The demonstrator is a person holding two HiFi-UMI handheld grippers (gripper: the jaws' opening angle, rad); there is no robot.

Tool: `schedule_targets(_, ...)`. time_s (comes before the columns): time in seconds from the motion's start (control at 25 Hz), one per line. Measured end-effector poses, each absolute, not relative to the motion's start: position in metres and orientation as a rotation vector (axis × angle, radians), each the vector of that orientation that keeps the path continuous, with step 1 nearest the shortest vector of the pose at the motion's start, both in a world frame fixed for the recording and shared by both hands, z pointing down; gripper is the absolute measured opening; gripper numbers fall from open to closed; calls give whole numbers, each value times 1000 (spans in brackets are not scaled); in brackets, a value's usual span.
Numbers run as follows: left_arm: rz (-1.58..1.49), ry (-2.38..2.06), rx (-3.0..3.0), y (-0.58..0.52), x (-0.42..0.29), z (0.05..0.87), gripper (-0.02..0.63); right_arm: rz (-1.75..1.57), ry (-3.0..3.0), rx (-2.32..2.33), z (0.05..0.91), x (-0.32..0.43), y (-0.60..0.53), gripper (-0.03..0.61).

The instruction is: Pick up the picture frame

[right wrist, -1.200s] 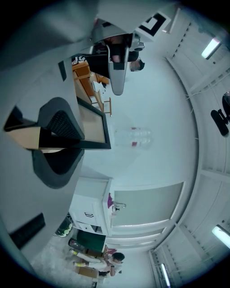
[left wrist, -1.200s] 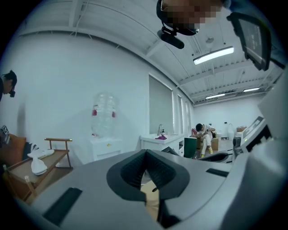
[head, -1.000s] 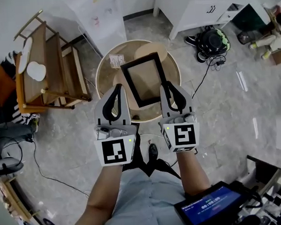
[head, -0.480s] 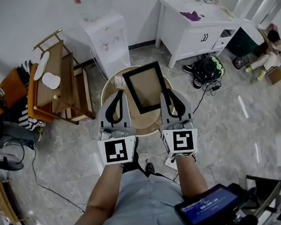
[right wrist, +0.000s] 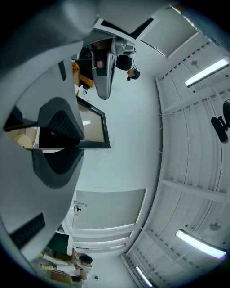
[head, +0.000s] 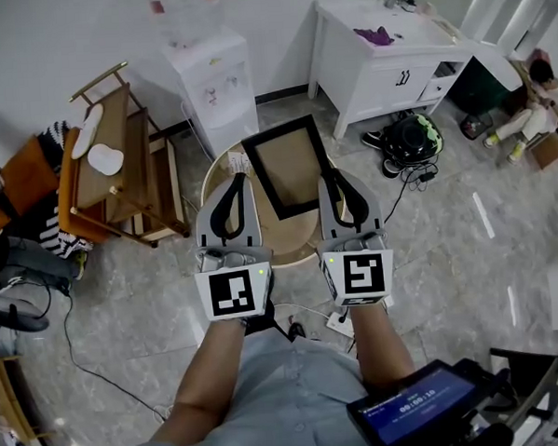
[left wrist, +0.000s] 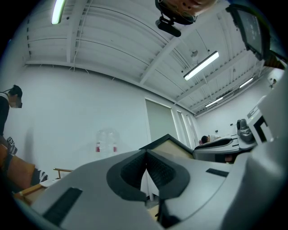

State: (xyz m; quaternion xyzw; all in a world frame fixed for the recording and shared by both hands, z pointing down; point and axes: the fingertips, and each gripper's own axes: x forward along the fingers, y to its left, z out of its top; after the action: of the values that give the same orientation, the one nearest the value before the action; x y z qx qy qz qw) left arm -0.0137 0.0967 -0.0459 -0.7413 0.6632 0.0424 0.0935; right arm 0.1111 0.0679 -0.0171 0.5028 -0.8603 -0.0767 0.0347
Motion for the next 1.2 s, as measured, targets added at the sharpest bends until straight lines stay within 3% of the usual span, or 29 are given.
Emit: schedule_targets(1.2, 110, 1942, -2179, 104, -31, -48, 11, -278, -2656, 1528, -21, 86, 73, 77)
